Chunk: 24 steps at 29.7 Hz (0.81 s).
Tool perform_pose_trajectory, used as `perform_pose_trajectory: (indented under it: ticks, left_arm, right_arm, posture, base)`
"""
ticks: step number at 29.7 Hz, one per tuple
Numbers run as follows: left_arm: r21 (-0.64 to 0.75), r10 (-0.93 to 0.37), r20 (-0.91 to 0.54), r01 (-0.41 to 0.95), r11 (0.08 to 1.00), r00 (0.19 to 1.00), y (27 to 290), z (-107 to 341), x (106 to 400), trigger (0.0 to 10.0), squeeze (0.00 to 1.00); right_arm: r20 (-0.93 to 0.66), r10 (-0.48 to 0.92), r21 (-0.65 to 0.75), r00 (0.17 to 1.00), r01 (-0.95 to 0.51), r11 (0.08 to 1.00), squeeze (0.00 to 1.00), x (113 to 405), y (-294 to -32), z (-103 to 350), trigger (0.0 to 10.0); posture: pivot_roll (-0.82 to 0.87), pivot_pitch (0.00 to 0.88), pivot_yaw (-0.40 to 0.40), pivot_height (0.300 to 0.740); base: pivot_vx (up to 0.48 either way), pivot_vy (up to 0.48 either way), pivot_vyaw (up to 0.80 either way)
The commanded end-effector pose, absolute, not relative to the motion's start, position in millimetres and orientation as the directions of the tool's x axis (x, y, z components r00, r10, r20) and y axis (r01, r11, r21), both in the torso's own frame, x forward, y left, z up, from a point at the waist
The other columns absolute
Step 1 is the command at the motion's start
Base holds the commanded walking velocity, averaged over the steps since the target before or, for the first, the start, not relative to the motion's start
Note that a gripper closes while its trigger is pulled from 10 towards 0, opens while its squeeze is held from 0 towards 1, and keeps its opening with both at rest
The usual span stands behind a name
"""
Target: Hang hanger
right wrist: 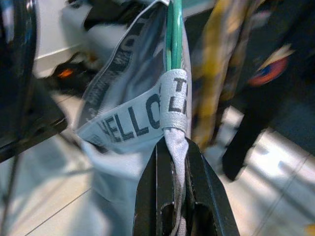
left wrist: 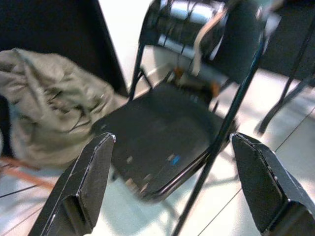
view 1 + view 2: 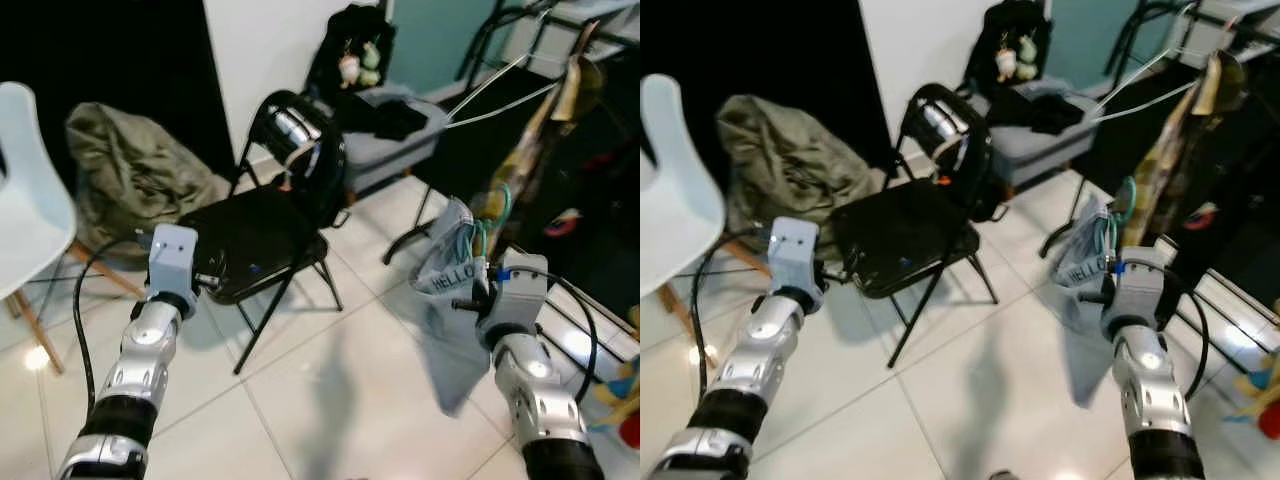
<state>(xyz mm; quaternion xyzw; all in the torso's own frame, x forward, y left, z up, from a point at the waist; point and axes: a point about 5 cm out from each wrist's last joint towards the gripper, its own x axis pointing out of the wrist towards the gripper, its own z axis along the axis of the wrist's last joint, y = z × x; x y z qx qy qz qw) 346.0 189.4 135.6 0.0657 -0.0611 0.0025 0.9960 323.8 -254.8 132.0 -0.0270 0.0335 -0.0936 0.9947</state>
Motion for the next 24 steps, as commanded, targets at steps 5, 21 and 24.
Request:
perform_pose_trajectory:
  ticks: [5,21,24]
  left_arm:
    - [0.131,-0.013,0.071,0.003,0.991,0.997,189,124,345,10.0,0.00]
    - [0.016,-0.100,0.020,0.100,0.995,0.995,165,126,357,10.0,0.00]
    - [0.025,-0.124,0.018,0.124,0.992,0.992,160,128,360,10.0,0.00]
  right_arm:
    - [-0.062,-0.212,-0.093,0.975,0.206,0.974,0.00,321,-258,132,10.0]
    - [-0.096,-0.372,-0.034,0.923,0.371,0.928,0.00,301,-289,116,10.0]
    - [-0.097,-0.379,-0.034,0.920,0.378,0.925,0.00,304,-288,117,10.0]
  posture:
    - [-0.04,0.124,-0.033,0.740]
    - [-0.12,0.081,0.041,0.740]
    - [-0.11,0.080,0.045,0.740]
  base:
    - [0.000,0.000,-0.74]
    - [0.000,0.000,-0.75]
    - [0.000,0.000,-0.75]
